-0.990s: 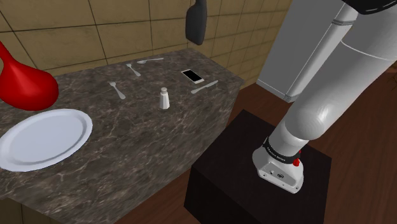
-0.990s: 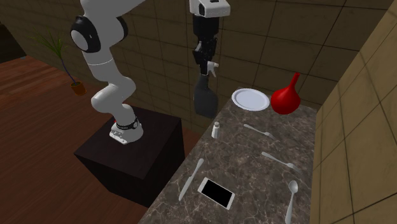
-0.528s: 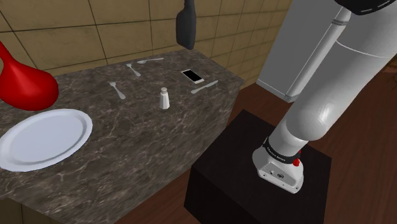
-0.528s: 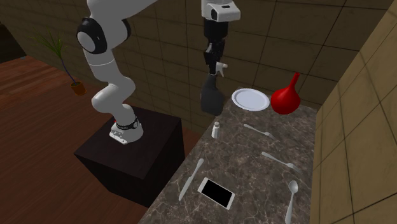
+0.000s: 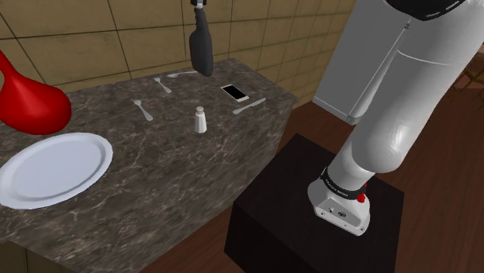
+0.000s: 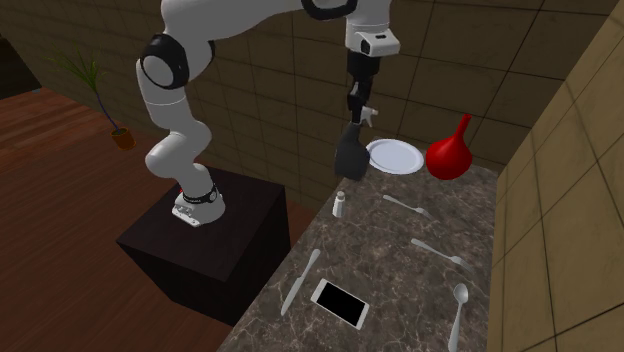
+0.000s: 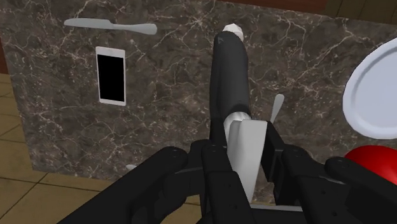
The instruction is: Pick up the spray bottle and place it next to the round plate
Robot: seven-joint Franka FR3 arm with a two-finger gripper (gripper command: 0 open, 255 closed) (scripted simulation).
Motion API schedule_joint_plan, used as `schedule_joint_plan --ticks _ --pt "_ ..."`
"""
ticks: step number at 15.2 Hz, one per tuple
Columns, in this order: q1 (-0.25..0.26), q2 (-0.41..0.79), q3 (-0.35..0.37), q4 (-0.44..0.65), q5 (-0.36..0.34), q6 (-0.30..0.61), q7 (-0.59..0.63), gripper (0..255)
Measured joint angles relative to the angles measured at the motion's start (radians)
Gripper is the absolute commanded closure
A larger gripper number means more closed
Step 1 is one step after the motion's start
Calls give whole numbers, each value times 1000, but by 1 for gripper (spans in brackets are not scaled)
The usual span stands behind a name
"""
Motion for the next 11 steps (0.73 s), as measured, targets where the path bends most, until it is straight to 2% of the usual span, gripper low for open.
schedule_joint_plan --ticks 5,11 --pt "54 82 34 2 -21 76 88 255" --pt "125 234 61 102 -59 122 178 255"
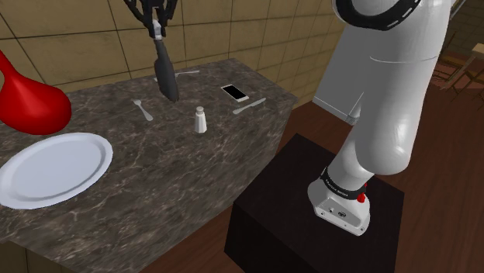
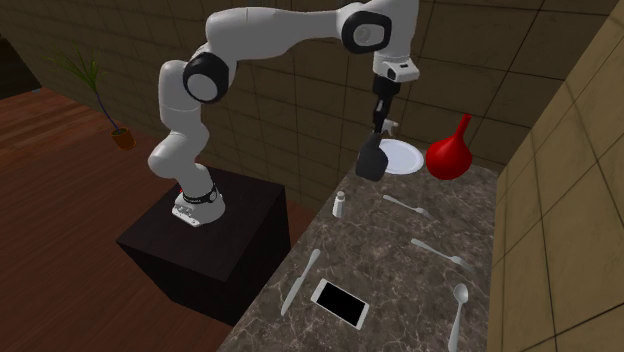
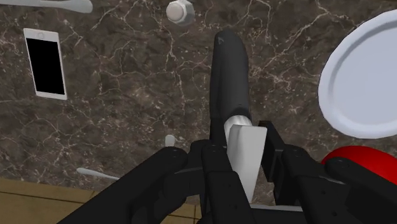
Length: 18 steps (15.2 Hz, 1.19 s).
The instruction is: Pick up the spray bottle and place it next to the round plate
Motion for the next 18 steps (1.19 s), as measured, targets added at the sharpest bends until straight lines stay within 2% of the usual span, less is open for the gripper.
schedule_joint_plan --ticks 4,8,9,18 --pt "56 115 10 102 -28 10 56 255" --pt "118 274 9 285 -58 -18 95 255" --pt "125 284 9 290 -60 -13 102 255" --pt "109 243 13 100 -56 135 117 255"
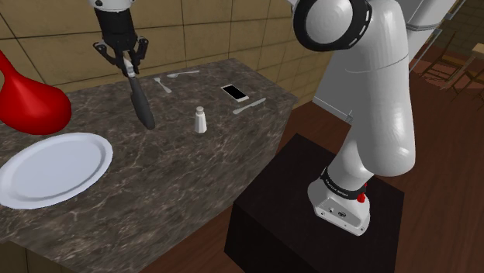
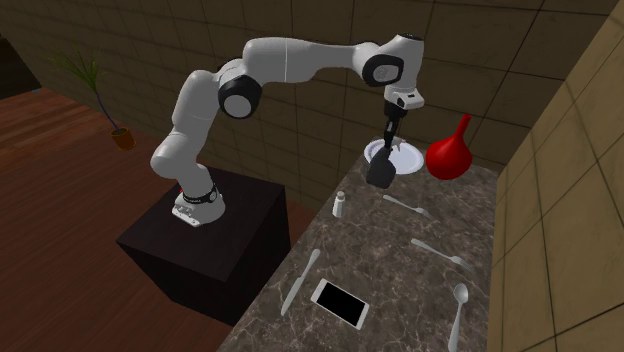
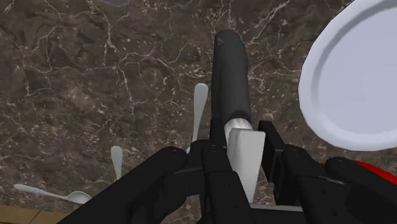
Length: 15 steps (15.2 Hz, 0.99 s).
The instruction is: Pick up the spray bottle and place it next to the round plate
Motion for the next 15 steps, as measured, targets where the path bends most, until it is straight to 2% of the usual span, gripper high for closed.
schedule_joint_plan --ticks 4,11,12,15 --pt "-7 -9 0 -75 0 66 4 255" --pt "-7 -4 -1 -85 -1 80 5 255" --pt "-7 -4 -1 -85 -1 80 5 0" --pt "-7 -4 -1 -85 -1 81 5 0"
